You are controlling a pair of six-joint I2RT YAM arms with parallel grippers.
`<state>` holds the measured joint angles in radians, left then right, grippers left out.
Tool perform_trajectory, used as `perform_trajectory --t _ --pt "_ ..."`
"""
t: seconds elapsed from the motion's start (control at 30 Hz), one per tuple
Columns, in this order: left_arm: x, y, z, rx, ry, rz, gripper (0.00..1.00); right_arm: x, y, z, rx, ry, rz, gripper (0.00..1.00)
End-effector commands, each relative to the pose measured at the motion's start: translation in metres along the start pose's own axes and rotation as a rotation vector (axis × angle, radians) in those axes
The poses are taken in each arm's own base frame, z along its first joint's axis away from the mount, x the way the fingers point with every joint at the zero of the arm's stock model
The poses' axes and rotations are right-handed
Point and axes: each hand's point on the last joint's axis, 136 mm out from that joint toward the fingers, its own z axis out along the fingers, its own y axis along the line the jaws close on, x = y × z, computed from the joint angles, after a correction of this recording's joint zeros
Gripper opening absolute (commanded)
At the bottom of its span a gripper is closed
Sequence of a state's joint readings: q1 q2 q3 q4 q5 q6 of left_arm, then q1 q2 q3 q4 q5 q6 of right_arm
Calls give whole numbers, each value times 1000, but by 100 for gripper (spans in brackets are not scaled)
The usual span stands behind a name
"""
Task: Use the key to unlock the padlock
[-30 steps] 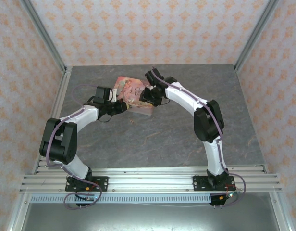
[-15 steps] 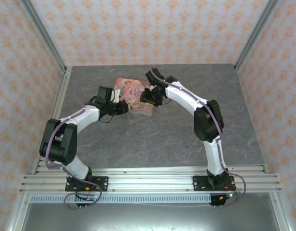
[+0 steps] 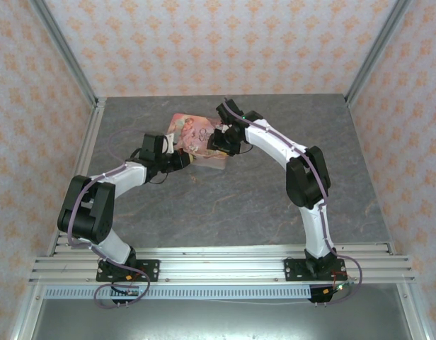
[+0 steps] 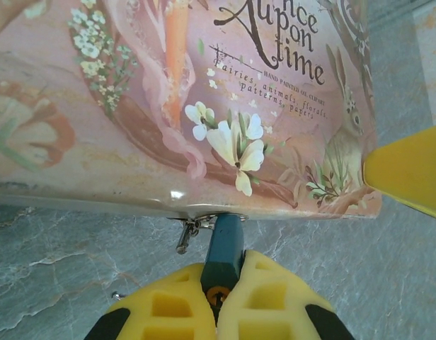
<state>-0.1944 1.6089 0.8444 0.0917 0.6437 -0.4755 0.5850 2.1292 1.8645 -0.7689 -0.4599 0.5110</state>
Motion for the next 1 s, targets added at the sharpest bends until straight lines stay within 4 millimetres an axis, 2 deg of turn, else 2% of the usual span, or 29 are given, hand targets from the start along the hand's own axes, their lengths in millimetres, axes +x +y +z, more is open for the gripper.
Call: perform_trajectory --t 0.0,0.37,0.8,0.97 --pt "17 6 2 -9 39 -68 0 27 -40 35 118 114 41 47" --pt "55 27 -8 -54 166 -162 0 27 -54 41 150 136 83 47" --pt "59 58 0 -101 239 -247 0 28 -56 42 159 137 96 47" --pt "50 54 5 -62 205 -250 0 20 -43 33 109 103 98 47"
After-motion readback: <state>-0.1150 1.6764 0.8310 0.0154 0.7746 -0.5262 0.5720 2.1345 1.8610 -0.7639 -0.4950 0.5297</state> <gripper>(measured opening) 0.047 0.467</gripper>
